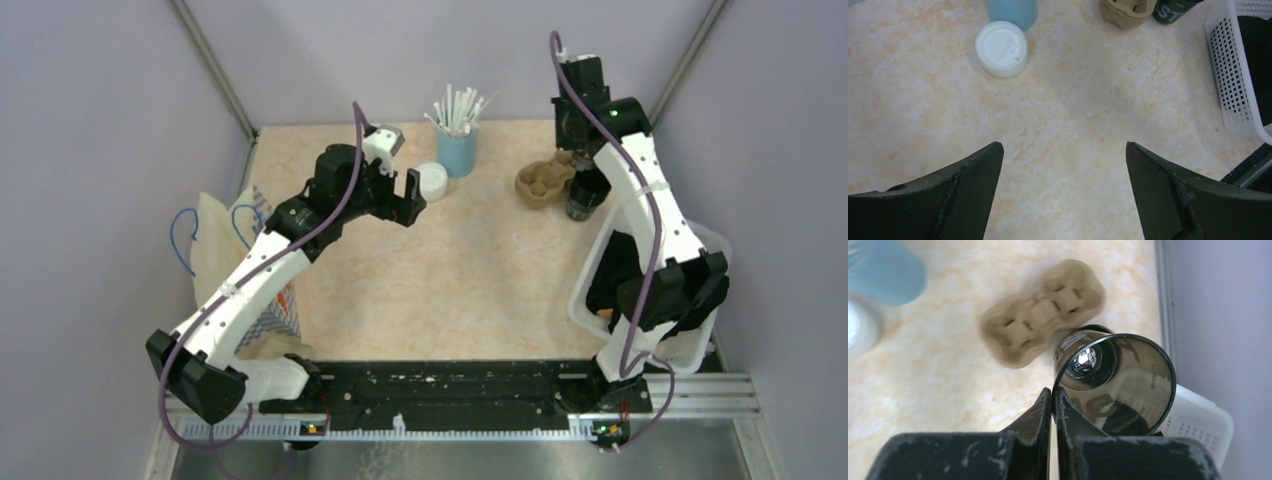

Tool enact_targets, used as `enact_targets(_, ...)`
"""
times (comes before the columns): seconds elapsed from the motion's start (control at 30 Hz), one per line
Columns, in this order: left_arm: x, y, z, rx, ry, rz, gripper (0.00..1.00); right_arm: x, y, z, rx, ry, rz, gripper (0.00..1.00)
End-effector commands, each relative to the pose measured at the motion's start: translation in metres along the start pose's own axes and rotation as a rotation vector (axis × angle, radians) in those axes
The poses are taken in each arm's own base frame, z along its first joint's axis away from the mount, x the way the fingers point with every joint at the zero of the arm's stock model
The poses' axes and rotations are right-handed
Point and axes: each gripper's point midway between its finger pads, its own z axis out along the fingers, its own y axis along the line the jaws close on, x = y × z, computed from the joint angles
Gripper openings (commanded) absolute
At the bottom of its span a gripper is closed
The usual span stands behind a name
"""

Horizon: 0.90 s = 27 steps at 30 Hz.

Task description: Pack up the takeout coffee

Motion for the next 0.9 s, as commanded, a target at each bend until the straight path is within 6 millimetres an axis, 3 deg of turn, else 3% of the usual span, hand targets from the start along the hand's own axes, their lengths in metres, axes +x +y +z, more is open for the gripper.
enact_targets(0.0, -0.028, 0.004, -0.017, -0.044, -0.115, 0.006, 0.98, 0.005, 0.054, -0.042, -0.147, -0.073, -0.138, 0.0)
enact_targets(0.2, -0.036, 0.02, -0.033, -0.144, -0.165, -0.021, 0.98, 0.082, 0.171, -0.053, -0.374, -0.006, -0.302, 0.0)
enact_targets(0.37, -0.042, 0.032, -0.048, -0.219, -0.208, -0.031, 0.98, 0.135, 0.235, -0.066, -0.493, 0.031, -0.382, 0.0)
enact_targets(0.57, -0.045, 0.042, -0.06, -0.281, -0.248, -0.056, 0.99, 0.176, 0.257, -0.072, -0.57, 0.063, -0.386, 0.0)
enact_targets(0.73, -0.045, 0.043, -0.063, -0.292, -0.257, -0.09, 0.98, 0.204, 0.251, -0.063, -0.556, 0.098, -0.408, 0.0)
enact_targets(0.87, -0.048, 0.044, -0.062, -0.301, -0.256, -0.123, 0.99, 0.216, 0.247, -0.062, -0.563, 0.112, -0.413, 0.0)
